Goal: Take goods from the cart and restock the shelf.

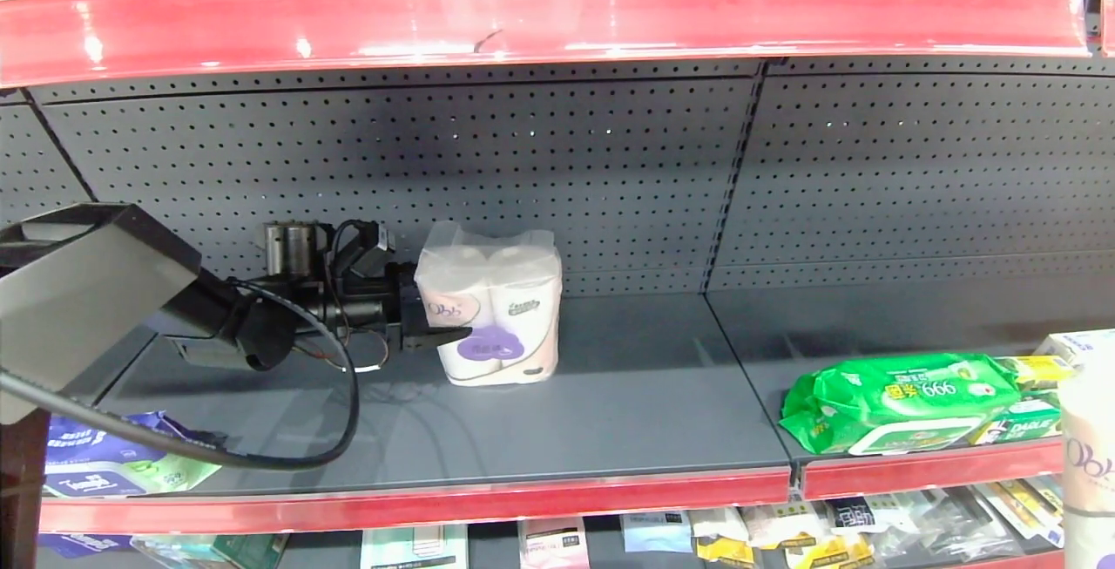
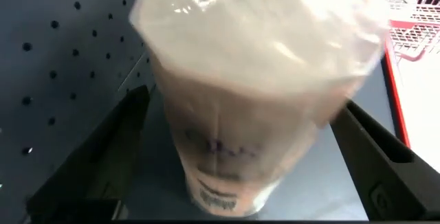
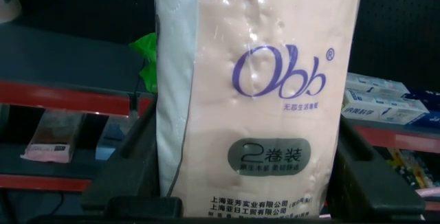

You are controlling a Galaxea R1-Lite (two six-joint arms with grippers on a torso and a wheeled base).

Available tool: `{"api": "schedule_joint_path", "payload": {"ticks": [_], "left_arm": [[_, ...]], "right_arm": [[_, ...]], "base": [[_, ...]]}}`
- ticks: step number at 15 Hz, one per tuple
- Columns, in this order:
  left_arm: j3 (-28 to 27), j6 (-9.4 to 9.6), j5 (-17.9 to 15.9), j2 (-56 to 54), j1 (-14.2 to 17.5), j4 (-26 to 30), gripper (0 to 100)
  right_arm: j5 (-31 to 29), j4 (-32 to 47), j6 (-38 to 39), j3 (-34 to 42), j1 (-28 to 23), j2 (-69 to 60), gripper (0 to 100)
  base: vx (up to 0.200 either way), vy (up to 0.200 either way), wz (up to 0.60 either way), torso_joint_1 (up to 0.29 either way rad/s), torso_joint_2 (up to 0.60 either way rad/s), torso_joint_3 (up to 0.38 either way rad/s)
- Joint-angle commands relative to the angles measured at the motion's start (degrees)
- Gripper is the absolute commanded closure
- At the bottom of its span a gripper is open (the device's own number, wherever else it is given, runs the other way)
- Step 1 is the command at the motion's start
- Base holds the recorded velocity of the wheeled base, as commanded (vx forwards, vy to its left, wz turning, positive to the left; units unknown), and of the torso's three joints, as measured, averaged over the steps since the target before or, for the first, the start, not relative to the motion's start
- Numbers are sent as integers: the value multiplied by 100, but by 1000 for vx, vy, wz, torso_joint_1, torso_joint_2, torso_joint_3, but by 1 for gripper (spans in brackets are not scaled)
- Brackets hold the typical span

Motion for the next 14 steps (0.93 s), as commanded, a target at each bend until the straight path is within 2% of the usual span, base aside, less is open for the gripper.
{"api": "schedule_joint_path", "payload": {"ticks": [1, 3, 8, 11, 14], "left_arm": [[-152, -10, 40, 124, -52, -29, 0], [-170, -142, 66, 124, -148, -38, 0], [-267, -168, 75, 168, -254, -38, 0], [-416, -379, 75, 203, -333, -38, 0], [-425, -414, 154, 221, -394, -38, 0]], "right_arm": [[5, -1, -3, 7, 1, 3, 100], [-4, -1, -3, 7, -7, 3, 100], [5, 8, -3, 15, -7, 12, 100], [5, 8, -3, 15, 1, 21, 100], [5, -1, -3, 15, 1, 21, 100]], "base": [[0, 0, 0, 0, 0, 0], [0, 0, 0, 0, 0, 0], [0, 0, 0, 0, 0, 0], [0, 0, 0, 0, 0, 0], [0, 0, 0, 0, 0, 0]]}}
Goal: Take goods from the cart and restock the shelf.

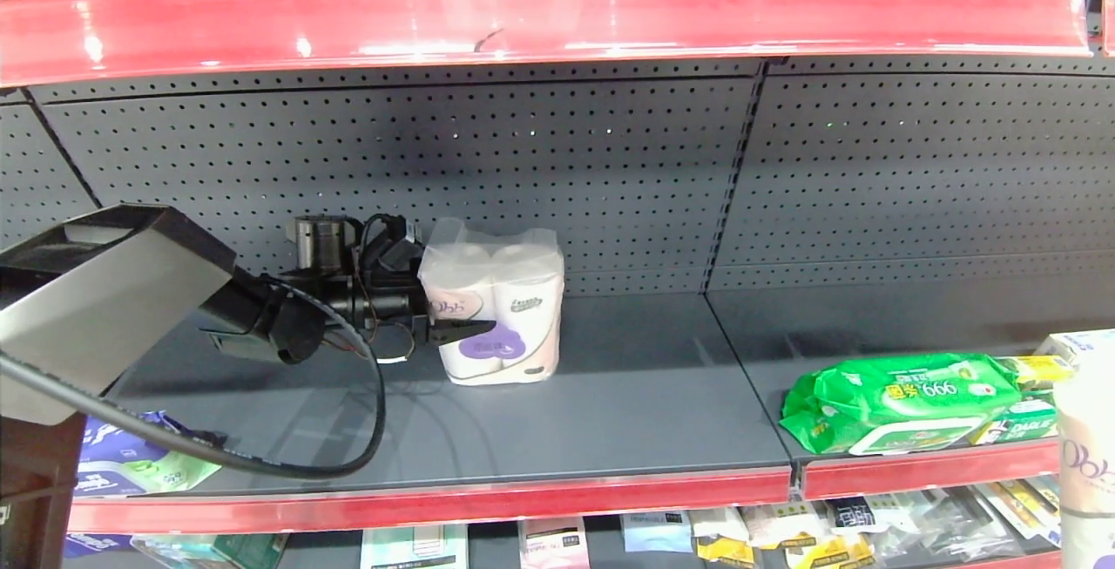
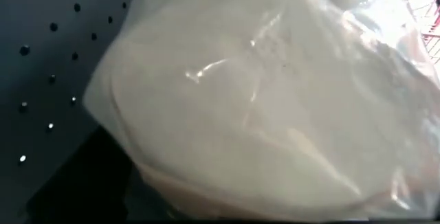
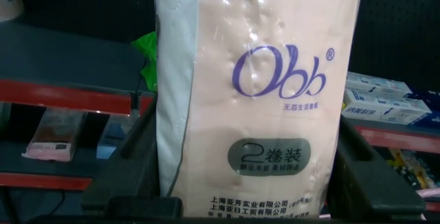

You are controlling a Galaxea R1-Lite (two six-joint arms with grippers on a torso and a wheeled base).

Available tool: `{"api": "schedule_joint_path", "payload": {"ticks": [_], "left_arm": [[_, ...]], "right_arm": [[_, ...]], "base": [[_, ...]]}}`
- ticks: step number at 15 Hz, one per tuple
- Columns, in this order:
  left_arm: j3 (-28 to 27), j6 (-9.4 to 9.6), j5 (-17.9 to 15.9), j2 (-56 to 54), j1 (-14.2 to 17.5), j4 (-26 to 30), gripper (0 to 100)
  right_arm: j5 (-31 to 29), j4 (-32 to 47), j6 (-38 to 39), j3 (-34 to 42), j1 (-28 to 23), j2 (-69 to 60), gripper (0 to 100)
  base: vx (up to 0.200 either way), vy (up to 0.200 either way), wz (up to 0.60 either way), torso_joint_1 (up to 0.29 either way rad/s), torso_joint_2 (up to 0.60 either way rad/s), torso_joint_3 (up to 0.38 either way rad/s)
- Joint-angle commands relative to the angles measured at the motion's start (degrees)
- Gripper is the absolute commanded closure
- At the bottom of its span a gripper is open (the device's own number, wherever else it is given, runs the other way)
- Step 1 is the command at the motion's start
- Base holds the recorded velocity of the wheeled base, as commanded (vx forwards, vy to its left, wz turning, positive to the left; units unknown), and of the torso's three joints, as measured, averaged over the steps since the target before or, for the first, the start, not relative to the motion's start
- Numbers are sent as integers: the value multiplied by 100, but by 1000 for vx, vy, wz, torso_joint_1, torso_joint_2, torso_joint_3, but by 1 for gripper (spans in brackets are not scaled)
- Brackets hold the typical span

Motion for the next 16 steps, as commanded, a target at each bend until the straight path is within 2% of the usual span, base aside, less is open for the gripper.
{"api": "schedule_joint_path", "payload": {"ticks": [1, 4, 9, 10, 13, 16], "left_arm": [[-3, -4, 9, -2, -63, 9, 0], [-11, -100, 9, -2, -106, 0, 0], [6, -74, 18, 24, -106, -9, 0], [15, -109, 18, 24, -106, -26, 100], [138, -56, 18, 6, -106, -44, 100], [516, -100, -17, -108, -71, -308, 100]], "right_arm": [[-1, -6, -1, 0, -5, 1, 100], [-10, -6, -1, 0, 4, 10, 100], [-1, 3, -1, 0, 4, 10, 100], [-1, 3, -1, 0, 4, 10, 100], [-1, 3, 8, 0, 4, 10, 100], [-1, 3, 8, 0, 4, 10, 100]], "base": [[0, 0, 0, 0, 0, 0], [0, 0, 0, 0, 0, 0], [0, 0, 0, 0, 0, 0], [0, 0, 0, 0, 0, 0], [0, 0, 0, 0, 0, 0], [0, 0, 0, 0, 0, 0]]}}
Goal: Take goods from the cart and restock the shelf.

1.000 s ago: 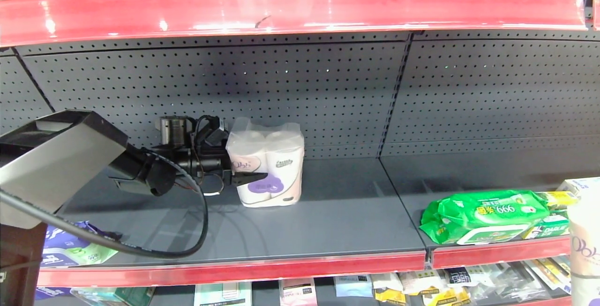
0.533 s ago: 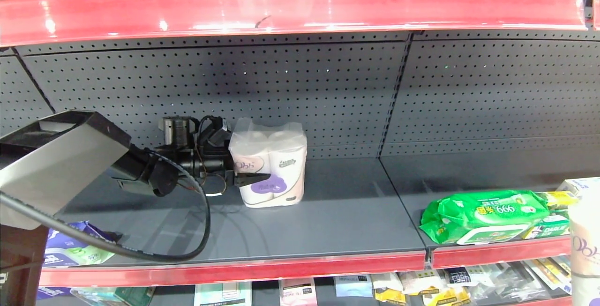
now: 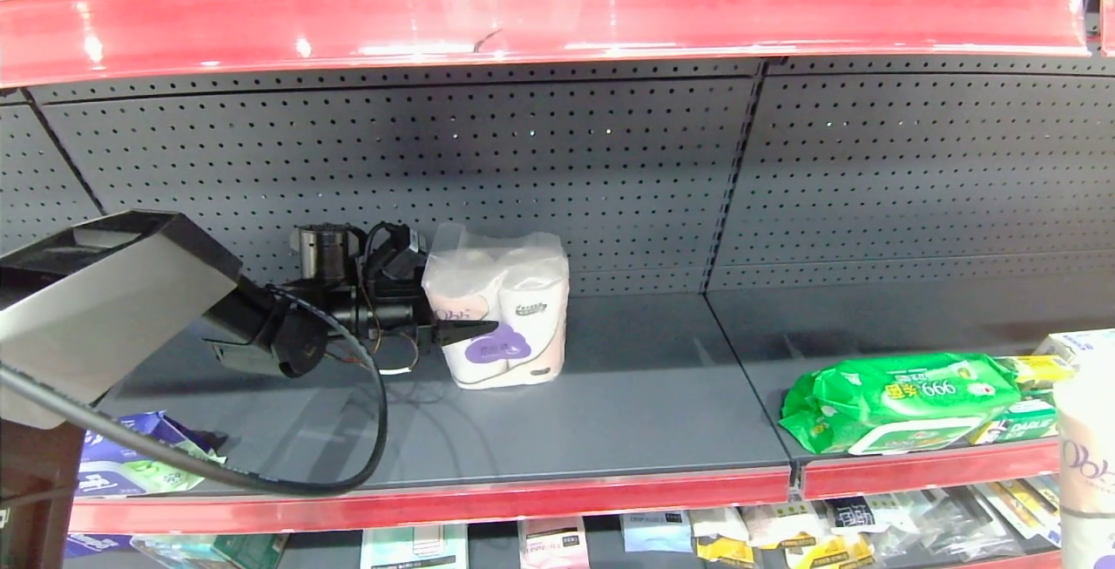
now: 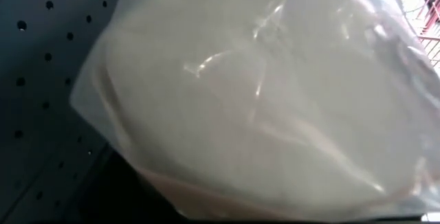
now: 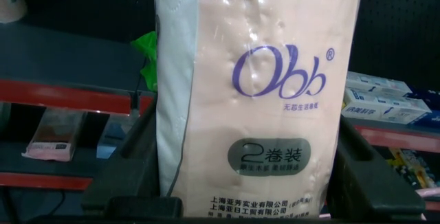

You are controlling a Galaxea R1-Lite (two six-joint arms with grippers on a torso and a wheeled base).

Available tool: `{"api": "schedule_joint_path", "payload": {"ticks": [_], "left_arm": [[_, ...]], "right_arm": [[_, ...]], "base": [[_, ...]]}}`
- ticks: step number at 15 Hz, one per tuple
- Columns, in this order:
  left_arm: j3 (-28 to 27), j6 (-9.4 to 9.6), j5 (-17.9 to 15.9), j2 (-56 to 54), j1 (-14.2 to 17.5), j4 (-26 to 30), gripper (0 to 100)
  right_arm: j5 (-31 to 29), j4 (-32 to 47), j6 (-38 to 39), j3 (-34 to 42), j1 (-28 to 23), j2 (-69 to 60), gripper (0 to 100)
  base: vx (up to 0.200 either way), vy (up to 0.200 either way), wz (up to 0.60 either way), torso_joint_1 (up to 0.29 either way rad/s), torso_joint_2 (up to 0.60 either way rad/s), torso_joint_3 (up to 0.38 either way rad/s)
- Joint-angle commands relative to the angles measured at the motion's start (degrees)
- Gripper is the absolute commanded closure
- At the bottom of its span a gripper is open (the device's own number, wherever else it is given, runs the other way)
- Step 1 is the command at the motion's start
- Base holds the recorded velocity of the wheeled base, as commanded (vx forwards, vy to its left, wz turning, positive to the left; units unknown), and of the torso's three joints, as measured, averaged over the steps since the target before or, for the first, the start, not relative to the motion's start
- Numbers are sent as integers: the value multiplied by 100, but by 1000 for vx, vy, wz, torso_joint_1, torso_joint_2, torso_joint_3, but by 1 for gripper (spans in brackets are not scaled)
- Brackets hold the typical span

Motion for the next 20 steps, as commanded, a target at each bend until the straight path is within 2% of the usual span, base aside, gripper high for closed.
{"api": "schedule_joint_path", "payload": {"ticks": [1, 6, 10, 13, 14, 16, 18, 20], "left_arm": [[318, -16, -57, -229, 34, 0, 100], [977, -16, -259, -766, 236, -9, 100], [1856, 36, -514, -1337, 333, -27, 100], [2269, 124, -619, -1425, 368, -378, 100], [2585, 168, -619, -1416, 412, -668, 100], [2735, 186, -628, -1398, 473, -774, 100], [2770, 335, -628, -1319, 588, -791, 100], [2858, 581, -637, -1231, 684, -791, 100]], "right_arm": [[1, 2, -6, 0, 1, 10, 100], [1, 2, 3, 8, 1, 45, 100], [19, -16, 3, -9, 19, 89, 100], [37, -16, 3, -9, 19, 89, 100], [28, -16, 3, -9, 19, 89, 100], [28, -16, 3, -18, 19, 89, 100], [19, -16, 3, -27, 19, 106, 100], [19, -16, -6, -36, 19, 115, 100]], "base": [[0, 0, 0, 0, 0, 0], [0, 0, 0, 0, 0, 0], [0, 0, 0, 0, 0, 0], [0, 0, 0, 0, 0, 0], [0, 0, 0, 0, 0, 0], [0, 0, 0, 0, 0, 0], [0, 0, 0, 0, 0, 0], [0, 0, 0, 0, 0, 0]]}}
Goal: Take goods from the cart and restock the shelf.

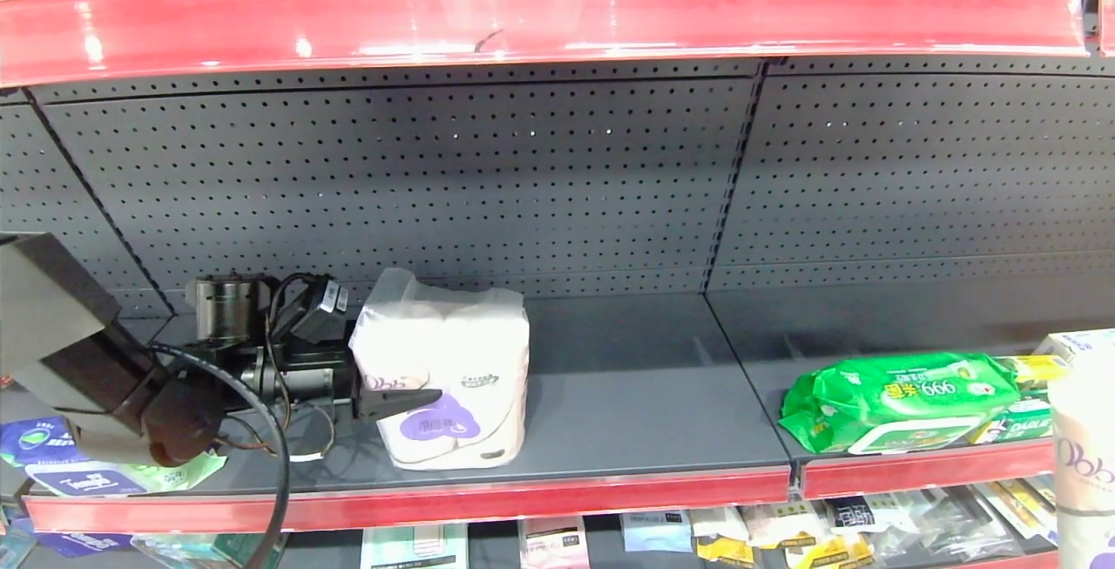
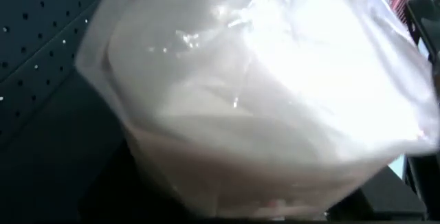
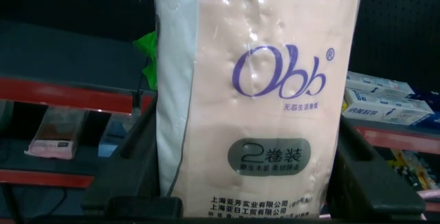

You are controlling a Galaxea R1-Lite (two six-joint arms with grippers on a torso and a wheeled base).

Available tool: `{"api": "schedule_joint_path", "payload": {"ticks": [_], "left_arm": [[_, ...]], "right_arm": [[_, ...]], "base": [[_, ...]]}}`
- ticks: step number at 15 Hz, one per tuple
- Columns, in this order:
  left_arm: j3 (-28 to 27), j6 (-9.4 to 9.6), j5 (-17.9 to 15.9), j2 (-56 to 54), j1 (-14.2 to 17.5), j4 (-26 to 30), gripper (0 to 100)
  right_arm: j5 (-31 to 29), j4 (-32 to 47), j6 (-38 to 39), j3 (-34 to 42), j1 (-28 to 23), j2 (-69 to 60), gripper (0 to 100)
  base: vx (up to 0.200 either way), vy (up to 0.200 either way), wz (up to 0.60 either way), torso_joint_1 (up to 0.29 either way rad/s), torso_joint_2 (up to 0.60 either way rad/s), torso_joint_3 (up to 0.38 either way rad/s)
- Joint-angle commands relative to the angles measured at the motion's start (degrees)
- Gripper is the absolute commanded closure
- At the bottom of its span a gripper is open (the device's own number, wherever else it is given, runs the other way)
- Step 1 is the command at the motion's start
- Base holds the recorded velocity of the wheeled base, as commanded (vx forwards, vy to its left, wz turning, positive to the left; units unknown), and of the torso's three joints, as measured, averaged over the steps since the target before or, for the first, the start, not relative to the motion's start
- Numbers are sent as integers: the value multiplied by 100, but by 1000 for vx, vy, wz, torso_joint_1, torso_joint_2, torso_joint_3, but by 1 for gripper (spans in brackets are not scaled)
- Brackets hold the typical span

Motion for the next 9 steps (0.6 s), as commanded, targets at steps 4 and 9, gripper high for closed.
{"api": "schedule_joint_path", "payload": {"ticks": [4, 9], "left_arm": [[282, 230, -169, 100, 68, 5, 100], [326, 239, -318, 83, 68, 5, 100]], "right_arm": [[-13, -1, 1, 4, 2, 21, 100], [-13, -1, 1, 21, 2, 21, 100]], "base": [[0, 0, 0, 0, 0, 0], [0, 0, 0, 0, 0, 0]]}}
